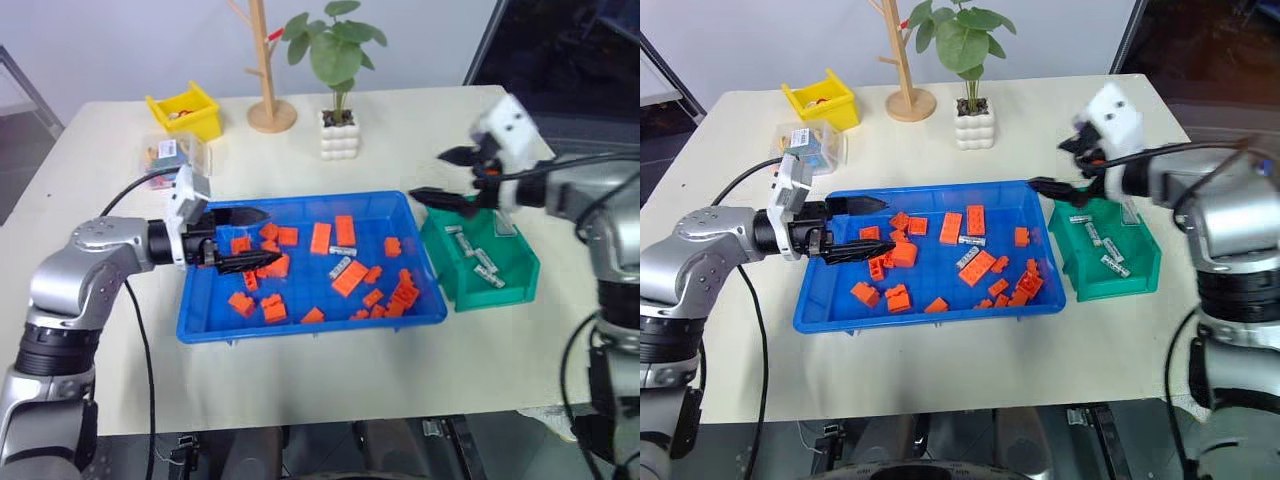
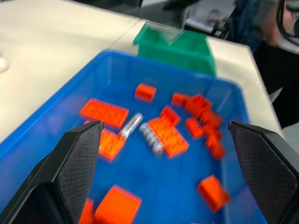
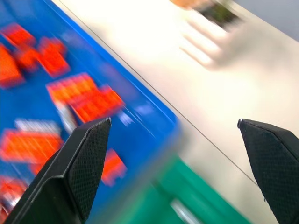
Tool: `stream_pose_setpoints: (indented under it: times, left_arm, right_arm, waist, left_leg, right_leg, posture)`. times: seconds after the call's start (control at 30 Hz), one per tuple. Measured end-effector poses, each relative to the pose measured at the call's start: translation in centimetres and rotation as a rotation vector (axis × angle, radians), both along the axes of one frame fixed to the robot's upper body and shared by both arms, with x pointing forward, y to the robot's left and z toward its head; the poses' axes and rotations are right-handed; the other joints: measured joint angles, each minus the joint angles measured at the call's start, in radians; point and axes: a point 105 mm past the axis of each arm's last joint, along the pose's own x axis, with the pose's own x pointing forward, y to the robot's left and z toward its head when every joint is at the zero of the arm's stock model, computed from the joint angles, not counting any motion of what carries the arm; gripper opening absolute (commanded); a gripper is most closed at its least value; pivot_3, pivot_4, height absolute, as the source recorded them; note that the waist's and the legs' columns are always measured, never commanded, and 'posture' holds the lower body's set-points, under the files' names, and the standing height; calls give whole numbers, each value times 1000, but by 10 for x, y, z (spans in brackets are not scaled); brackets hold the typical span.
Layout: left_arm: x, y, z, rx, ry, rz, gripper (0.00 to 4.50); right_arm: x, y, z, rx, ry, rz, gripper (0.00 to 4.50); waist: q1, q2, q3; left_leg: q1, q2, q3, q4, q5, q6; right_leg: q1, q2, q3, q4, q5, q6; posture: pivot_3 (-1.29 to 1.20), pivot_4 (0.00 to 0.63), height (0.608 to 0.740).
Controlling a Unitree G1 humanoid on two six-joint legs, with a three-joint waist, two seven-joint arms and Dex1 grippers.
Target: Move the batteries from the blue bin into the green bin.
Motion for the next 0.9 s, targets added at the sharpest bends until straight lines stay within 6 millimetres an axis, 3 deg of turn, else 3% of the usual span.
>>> stream_pose_setpoints:
  times: [0.1, 0.27, 0.47, 0.63, 0.9]
  left_arm:
    - [-4, 2, -5, 11, 11, 6, 4500]
    - [-13, 7, -7, 48, -5, 20, 4500]
    - [-16, 8, -7, 48, -20, 44, 4500]
    - [-16, 8, -8, 45, -23, 62, 4500]
    - [-17, 6, -7, 35, -28, 68, 4500]
  right_arm:
    - [-4, 26, -22, 29, 78, 51, 4479]
    - [-17, 46, -60, 46, 207, 69, 4479]
    - [-34, 73, -89, 64, 319, 109, 4479]
    - [-42, 89, -101, 67, 368, 142, 4479]
    - [-40, 95, -114, 37, 388, 152, 4479]
  waist:
    - [7, 0, 0]
    - [4, 0, 0]
    - [-4, 0, 0]
    - [-3, 0, 0]
    - [-4, 0, 0]
  left_leg:
    - [-1, 0, -1, 0, 0, 0]
    - [0, 0, -1, 0, 0, 0]
    - [1, 0, -1, 0, 0, 0]
    - [0, 0, -1, 0, 0, 0]
    - [0, 0, -1, 0, 0, 0]
  right_leg:
    - [0, 0, 0, 0, 0, 0]
    - [0, 0, 0, 0, 0, 0]
    - [-1, 0, 0, 1, 0, 0]
    - [-1, 0, 0, 1, 0, 0]
    - [-1, 0, -1, 1, 0, 0]
  posture:
    - [0, 150, 740]
    - [0, 150, 740]
    - [0, 150, 740]
    - [0, 150, 740]
    - [0, 150, 740]
